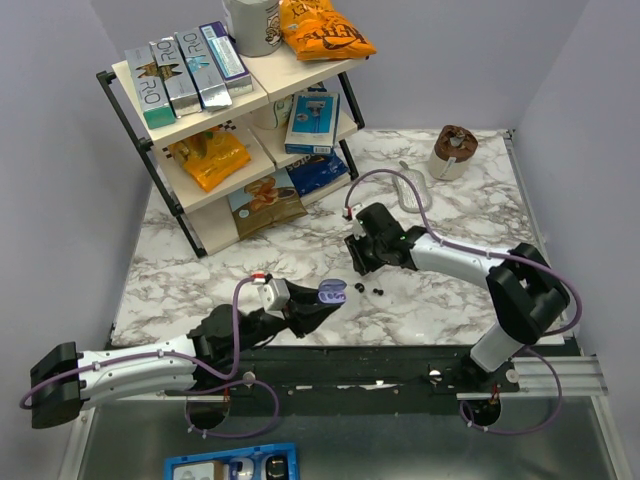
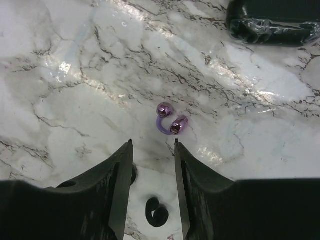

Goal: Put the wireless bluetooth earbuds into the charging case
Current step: Pick up the earbud from the center of the board.

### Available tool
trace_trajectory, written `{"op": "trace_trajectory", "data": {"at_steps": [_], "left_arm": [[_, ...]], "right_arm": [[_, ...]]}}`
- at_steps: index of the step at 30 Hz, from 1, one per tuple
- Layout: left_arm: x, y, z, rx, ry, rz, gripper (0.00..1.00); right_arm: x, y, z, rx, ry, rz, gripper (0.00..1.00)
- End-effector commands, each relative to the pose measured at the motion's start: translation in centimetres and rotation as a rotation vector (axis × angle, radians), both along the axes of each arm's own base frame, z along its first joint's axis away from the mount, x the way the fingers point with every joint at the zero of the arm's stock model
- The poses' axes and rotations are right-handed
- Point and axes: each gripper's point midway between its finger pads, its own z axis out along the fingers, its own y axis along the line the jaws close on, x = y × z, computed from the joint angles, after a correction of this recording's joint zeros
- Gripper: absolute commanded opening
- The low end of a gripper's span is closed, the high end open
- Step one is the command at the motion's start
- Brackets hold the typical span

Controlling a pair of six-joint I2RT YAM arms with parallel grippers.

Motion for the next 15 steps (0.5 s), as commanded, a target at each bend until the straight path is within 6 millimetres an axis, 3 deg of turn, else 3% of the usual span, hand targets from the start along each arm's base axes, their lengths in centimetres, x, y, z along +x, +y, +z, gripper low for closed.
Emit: {"op": "trace_trajectory", "data": {"at_steps": [1,15], "left_arm": [[0.1,0.3,-0.1,-0.006,-0.006,0.018,0.0],[-0.1,0.3,-0.7,0.013,-0.005,0.018,0.0]], "right_arm": [[0.1,1.8,1.2,0.004,-0.055,0.086,0.47],[1.7,1.6,-1.2,-0.094,-0.067,0.049,0.47]]}}
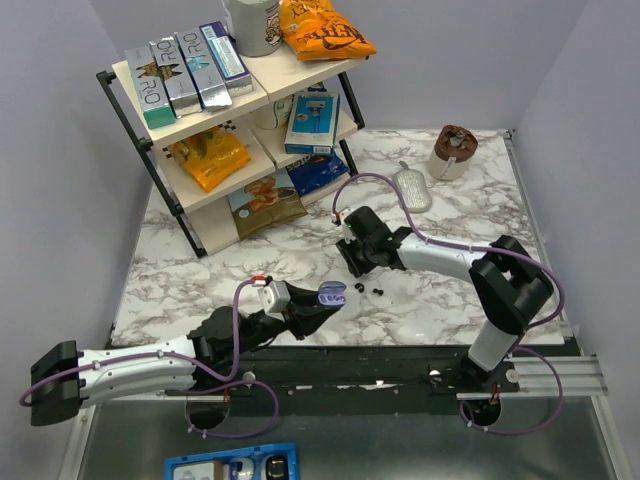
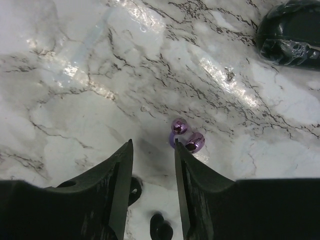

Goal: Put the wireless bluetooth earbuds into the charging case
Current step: Pick up the earbud from the center of the board.

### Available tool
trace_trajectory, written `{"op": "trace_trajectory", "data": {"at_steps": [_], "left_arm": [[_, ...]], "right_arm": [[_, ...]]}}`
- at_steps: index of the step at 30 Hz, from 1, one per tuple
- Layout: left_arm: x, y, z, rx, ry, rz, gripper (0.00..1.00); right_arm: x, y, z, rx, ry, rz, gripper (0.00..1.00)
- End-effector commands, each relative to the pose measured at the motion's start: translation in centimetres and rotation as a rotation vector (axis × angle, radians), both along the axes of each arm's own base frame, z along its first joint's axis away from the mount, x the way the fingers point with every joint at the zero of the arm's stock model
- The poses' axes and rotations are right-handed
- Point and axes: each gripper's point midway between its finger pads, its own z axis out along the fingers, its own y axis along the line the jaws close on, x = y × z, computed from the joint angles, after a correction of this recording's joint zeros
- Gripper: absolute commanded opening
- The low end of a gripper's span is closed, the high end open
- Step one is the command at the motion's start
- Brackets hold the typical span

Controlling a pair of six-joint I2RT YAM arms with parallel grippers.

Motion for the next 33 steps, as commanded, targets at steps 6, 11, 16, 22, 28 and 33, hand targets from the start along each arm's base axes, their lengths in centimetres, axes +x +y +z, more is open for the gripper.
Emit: {"op": "trace_trajectory", "data": {"at_steps": [6,11,16,22,28,33], "left_arm": [[0.1,0.2,-0.4,0.013,-0.007,0.019,0.0],[0.0,0.0,-0.5,0.016,-0.007,0.014,0.0],[0.0,0.0,-0.6,0.018,-0.006,0.016,0.0],[-0.1,-0.1,-0.5,0.016,-0.005,0.012,0.0],[-0.1,-0.2,-0.6,0.018,-0.004,0.009,0.0],[-0.1,-0.2,-0.7,0.021,-0.005,0.016,0.0]], "right_arm": [[1.8,-0.1,-0.3,-0.05,-0.046,-0.031,0.47],[1.2,-0.8,-1.6,-0.077,-0.021,-0.047,0.45],[1.1,-1.9,-2.1,-0.109,-0.027,-0.086,0.41],[1.6,-2.5,-2.1,-0.141,-0.043,-0.122,0.33],[1.6,-2.7,-2.4,-0.155,-0.021,-0.16,0.14],[1.5,-2.2,-1.7,-0.114,0.004,-0.214,0.01]]}}
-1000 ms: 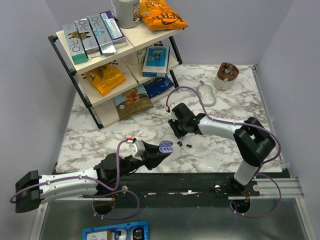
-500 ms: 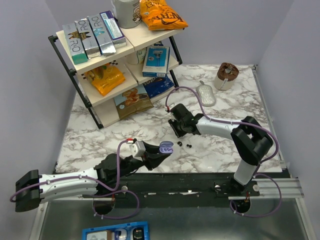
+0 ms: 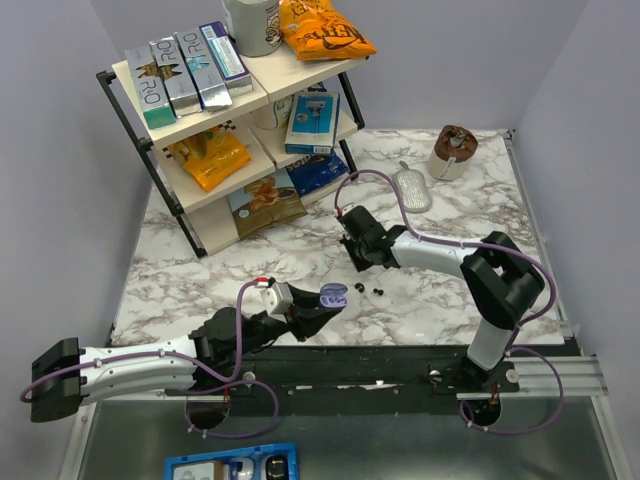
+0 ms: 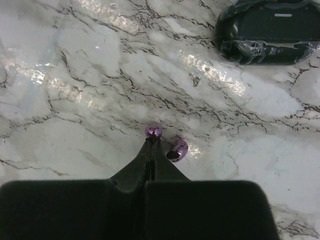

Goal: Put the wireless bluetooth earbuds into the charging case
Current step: Pick up the earbud from the center of the board.

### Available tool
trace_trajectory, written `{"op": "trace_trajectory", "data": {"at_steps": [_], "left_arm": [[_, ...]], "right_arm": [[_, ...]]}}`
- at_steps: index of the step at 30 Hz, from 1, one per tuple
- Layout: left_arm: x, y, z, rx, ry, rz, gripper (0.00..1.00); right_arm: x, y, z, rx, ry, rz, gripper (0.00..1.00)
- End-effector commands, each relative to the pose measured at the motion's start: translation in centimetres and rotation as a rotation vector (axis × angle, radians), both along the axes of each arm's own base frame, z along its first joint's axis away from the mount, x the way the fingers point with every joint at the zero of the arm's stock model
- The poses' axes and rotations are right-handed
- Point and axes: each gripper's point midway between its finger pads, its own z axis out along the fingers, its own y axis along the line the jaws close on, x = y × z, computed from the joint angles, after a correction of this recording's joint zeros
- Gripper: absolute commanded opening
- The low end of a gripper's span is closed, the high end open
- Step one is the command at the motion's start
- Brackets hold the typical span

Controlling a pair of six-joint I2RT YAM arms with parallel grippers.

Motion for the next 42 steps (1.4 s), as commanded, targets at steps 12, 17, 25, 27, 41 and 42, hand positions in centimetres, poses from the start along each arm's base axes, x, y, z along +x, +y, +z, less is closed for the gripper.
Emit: {"op": "trace_trajectory", "data": {"at_steps": [12,17,25,27,41,42], "left_arm": [[0.7,0.0,-0.6,0.023,-0.008,0.044,0.0],[0.9,0.4,-0.5,0.016,-0.006,0.064,0.0],[2.7,2.5,-0.2,-0.021,0.008,0.194,0.0],[3.0,2.9,0.1,-0.025,0.001,0.217,0.0],[4.5,2.5,1.7,0.009,-0.122,0.225,0.0],[4.7,2.4,1.8,0.008,-0.127,0.221,0.0]], "right_arm": [[-0.5,3.9,5.6,0.362,0.237,-0.281,0.01],[-0.1,3.9,6.8,0.412,0.229,-0.322,0.01],[-2.3,4.4,15.2,0.704,0.263,-0.212,0.01],[-3.7,4.8,17.2,0.765,0.297,-0.141,0.01],[-15.2,4.1,28.0,0.988,0.42,0.42,0.01],[-16.2,3.9,28.7,1.003,0.44,0.453,0.01]]}}
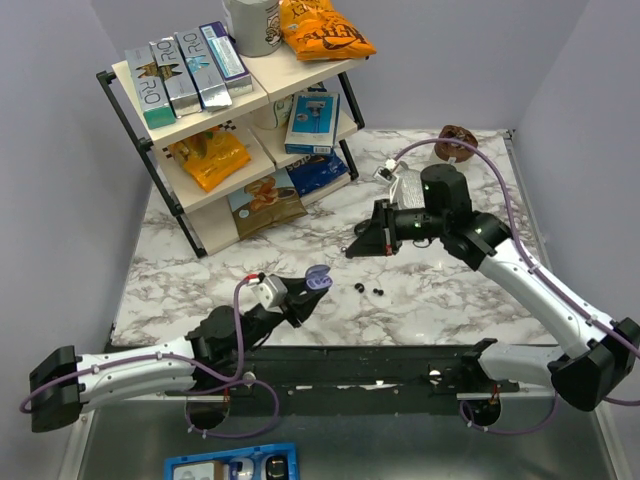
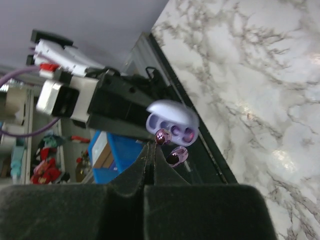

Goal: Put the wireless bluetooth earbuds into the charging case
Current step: Pick up the earbud from the center of the board, then place the earbud at the center of the board.

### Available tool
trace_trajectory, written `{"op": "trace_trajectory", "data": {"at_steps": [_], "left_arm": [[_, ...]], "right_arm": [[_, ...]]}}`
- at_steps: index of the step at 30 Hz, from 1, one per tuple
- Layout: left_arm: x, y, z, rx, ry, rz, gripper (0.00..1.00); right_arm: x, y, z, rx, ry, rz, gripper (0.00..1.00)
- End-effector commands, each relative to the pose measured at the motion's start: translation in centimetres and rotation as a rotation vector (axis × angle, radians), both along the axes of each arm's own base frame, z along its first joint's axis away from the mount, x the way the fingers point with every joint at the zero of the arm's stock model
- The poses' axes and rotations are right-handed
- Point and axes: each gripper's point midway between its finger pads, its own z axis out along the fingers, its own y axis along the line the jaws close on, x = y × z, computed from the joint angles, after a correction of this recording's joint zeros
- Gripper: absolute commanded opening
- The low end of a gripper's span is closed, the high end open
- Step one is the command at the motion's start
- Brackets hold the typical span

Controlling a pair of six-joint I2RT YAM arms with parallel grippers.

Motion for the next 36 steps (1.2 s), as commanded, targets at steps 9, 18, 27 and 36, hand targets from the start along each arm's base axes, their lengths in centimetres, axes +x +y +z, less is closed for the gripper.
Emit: {"op": "trace_trajectory", "data": {"at_steps": [9,18,27,36], "left_arm": [[-0.8,-3.2,5.5,-0.074,-0.243,-0.249,0.0],[-2.5,-5.5,6.1,-0.111,-0.297,-0.401,0.0],[-2.4,-5.7,6.1,-0.093,-0.299,-0.403,0.0],[0.8,-4.5,4.6,-0.078,-0.218,-0.215,0.0]], "right_arm": [[-7.5,-1.1,1.6,0.094,0.07,0.281,0.01],[-7.7,-1.1,0.3,0.039,0.074,0.276,0.01],[-8.0,-1.0,-0.3,0.007,0.086,0.285,0.01],[-7.2,-0.7,1.2,0.022,0.061,0.221,0.01]]}}
